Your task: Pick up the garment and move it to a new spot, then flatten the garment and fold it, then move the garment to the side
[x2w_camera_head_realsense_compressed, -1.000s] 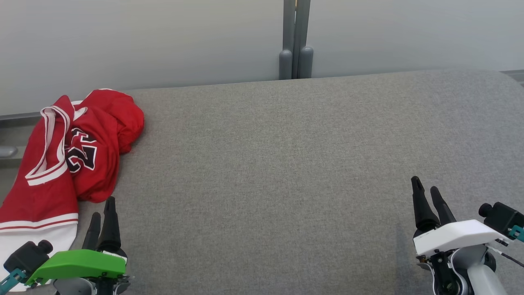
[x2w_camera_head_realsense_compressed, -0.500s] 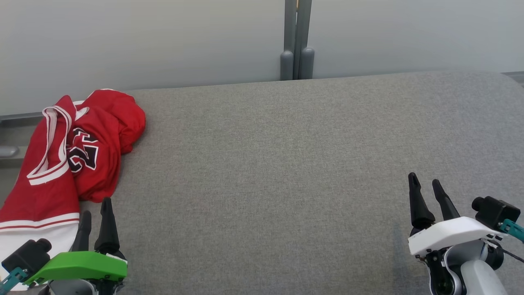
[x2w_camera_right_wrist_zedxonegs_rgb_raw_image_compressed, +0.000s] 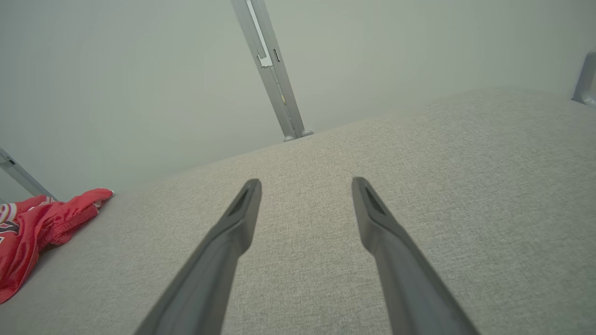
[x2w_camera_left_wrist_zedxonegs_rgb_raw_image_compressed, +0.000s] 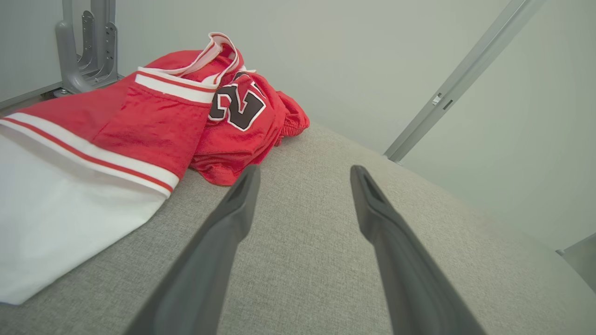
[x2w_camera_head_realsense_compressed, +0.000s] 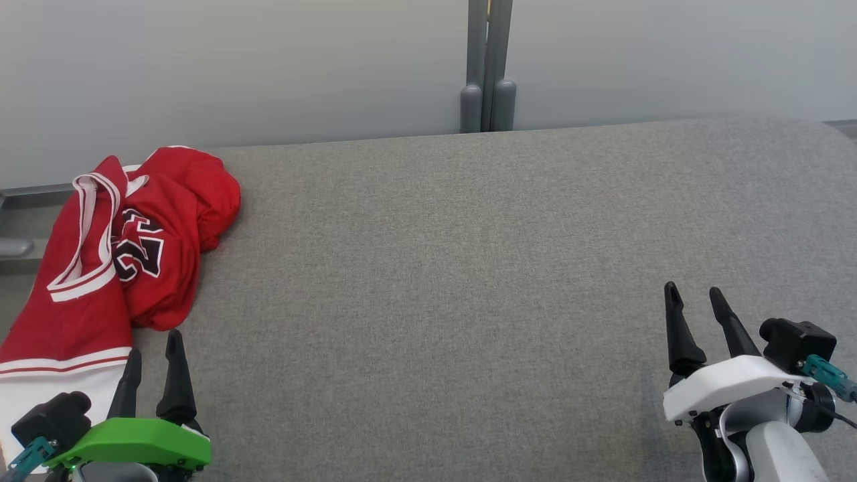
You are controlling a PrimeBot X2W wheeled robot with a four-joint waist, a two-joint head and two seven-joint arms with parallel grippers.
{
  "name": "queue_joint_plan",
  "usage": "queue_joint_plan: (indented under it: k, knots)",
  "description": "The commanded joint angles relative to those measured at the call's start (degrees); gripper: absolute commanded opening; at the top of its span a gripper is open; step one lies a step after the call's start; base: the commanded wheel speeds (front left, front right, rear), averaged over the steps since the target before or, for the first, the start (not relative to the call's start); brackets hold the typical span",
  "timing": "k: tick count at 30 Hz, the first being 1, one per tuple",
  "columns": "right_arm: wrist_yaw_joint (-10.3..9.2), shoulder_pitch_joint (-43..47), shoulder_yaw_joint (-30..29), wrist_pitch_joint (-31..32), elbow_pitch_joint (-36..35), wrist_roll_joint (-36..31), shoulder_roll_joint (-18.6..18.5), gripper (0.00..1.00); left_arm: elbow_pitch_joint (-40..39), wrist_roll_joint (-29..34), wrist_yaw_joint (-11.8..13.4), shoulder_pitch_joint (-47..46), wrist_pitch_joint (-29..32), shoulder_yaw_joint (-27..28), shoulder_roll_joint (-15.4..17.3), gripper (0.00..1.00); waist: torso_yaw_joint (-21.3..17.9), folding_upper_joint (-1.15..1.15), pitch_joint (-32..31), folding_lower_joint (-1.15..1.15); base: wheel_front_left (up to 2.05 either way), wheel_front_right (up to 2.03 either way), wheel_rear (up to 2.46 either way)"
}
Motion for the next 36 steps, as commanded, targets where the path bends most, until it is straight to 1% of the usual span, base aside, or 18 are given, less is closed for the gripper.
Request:
queue_joint_plan:
  k: [1,9,17,25,36]
  knots:
    - [0.02,-1.3,-0.4,-0.7,-0.2,-1.9,-0.3,1.0,0.3,1.5,-0.3,-0.2,-0.6,0.0,0.7,1.0,0.0,0.0,0.0,0.0,0.0,0.0,0.0]
    - [0.02,-1.4,-1.6,-1.8,0.8,-7.1,-0.4,1.0,2.1,6.4,-0.7,-1.2,-1.7,-0.5,1.7,1.0,0.0,0.0,-0.2,0.0,0.0,0.0,0.0]
    - [0.03,-1.4,-2.7,-2.9,1.4,-12.4,-0.4,1.0,1.5,11.3,-1.6,-1.3,-2.8,-0.8,2.1,1.0,-0.4,0.0,-0.4,0.0,0.0,0.0,0.0]
    - [0.02,-1.5,-3.1,-3.8,2.0,-16.3,-0.4,1.0,1.8,14.2,-2.4,-1.1,-3.7,-1.8,2.3,1.0,-0.8,0.0,-0.4,0.0,0.0,0.0,0.0]
    - [0.03,-1.9,-3.3,-5.0,2.7,-21.7,-0.4,1.0,2.4,17.5,-3.0,-1.0,-5.0,-3.1,3.3,1.0,-1.3,0.0,-0.5,0.0,0.0,0.0,0.0]
